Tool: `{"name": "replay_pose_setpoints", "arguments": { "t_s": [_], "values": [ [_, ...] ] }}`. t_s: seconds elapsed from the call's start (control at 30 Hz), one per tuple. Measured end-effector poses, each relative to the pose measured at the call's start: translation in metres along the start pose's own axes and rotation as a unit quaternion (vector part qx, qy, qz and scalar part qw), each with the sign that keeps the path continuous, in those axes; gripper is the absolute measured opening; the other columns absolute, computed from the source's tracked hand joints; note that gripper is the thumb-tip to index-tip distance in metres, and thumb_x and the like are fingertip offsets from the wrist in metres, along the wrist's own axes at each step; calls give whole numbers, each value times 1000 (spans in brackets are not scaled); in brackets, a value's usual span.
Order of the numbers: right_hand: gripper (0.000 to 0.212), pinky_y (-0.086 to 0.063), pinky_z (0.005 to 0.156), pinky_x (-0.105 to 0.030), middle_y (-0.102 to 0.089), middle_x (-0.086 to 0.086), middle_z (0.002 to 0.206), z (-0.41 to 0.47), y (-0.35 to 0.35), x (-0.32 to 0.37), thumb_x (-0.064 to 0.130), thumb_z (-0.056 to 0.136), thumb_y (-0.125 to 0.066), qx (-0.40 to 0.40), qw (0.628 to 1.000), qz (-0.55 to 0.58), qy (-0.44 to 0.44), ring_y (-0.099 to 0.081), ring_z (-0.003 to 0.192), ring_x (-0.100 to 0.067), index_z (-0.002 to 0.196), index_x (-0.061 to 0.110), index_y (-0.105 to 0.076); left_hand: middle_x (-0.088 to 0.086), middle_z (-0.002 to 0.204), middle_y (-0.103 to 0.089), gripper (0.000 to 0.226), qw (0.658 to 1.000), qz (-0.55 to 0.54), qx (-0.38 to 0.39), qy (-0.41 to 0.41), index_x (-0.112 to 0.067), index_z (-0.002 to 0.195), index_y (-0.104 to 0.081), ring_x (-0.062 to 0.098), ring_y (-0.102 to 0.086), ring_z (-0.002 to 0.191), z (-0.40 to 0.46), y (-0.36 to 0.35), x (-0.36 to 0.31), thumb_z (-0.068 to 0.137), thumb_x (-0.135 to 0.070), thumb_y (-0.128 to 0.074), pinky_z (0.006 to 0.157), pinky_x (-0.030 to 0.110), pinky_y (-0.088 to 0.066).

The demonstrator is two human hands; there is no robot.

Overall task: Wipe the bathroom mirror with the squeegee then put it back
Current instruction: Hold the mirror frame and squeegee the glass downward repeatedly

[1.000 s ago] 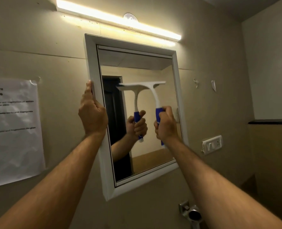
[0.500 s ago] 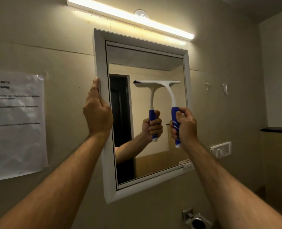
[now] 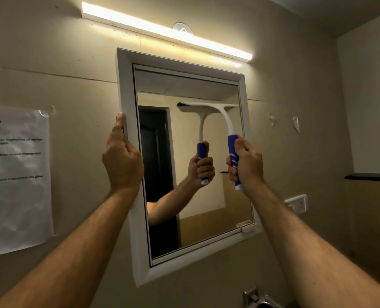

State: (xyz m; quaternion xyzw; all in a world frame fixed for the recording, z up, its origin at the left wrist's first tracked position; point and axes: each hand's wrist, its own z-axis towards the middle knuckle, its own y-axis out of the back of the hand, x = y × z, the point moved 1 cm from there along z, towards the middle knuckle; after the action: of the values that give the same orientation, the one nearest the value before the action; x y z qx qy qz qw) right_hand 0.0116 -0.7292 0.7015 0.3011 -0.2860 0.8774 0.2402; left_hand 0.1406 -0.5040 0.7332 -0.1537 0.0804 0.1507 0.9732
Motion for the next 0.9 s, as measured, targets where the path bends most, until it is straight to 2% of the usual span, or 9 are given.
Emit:
{"name": "replay_pose_setpoints", "arguments": {
  "t_s": [0.2,0.27,0.3,0.33,0.4,0.43,0.57,0.77,0.9],
  "values": [
    [34,-36,34,-20,-56,-6,64,5,3,6,39,99,-45,-19,999,-22,16,-45,39,-6,124,20,-59,0,141,-53,44,999,-25,0,31,-13,144,-44,7,-47,128,-1,7,-10,101,-5,-37,104,-2,-29],
    [27,-36,35,-21,-56,-5,63,15,-6,22,39,99,-44,-20,999,-30,33,-45,40,-7,115,25,-60,8,129,-59,40,998,-53,12,31,5,138,-46,10,-54,121,-4,8,-23,101,-5,-35,112,12,-31],
    [24,-36,36,-22,-56,-5,63,20,-10,29,40,100,-43,-19,999,-32,38,-45,40,-8,112,27,-60,15,115,-61,41,996,-77,31,34,17,126,-52,10,-58,111,-8,8,-32,102,-9,-32,101,18,-46],
    [22,-36,36,-22,-55,-5,64,24,-13,35,40,100,-43,-19,999,-32,39,-45,42,-9,109,29,-59,20,105,-62,51,997,-70,36,24,27,114,-48,11,-60,105,-8,10,-39,101,-18,-28,94,16,-44],
    [19,-36,37,-22,-55,-5,64,28,-16,38,39,100,-43,-17,999,-21,33,-45,43,-10,102,32,-60,13,130,-59,60,1000,-18,1,22,0,140,-47,22,-59,116,-4,12,-35,95,-31,-22,100,44,-48],
    [19,-36,37,-22,-55,-5,64,27,-16,35,40,99,-44,-17,999,-14,26,-45,43,-10,102,31,-61,7,138,-55,54,1000,20,-7,22,-12,144,-44,24,-55,123,-2,12,-27,96,-27,-25,104,44,-47],
    [30,-36,36,-21,-54,-5,64,12,-6,7,40,99,-45,-22,1000,-3,3,-45,41,-9,115,20,-60,2,142,-52,43,1000,0,-12,27,-13,144,-44,15,-49,130,-2,5,-6,102,-7,-38,103,-3,-27],
    [15,-37,36,-21,-54,-2,61,18,-3,20,41,98,-45,-34,999,-12,16,-45,42,-9,96,38,-60,3,141,-53,43,1000,8,-3,6,-12,144,-44,13,-48,129,0,3,-3,101,-6,-38,100,-7,-24],
    [17,-36,36,-21,-54,-2,61,37,-8,45,38,99,-42,-27,999,-18,26,-45,43,-9,93,37,-58,4,141,-53,43,1000,12,-10,-6,-12,143,-45,14,-49,129,0,3,-2,101,-6,-38,101,-7,-24]
  ]
}}
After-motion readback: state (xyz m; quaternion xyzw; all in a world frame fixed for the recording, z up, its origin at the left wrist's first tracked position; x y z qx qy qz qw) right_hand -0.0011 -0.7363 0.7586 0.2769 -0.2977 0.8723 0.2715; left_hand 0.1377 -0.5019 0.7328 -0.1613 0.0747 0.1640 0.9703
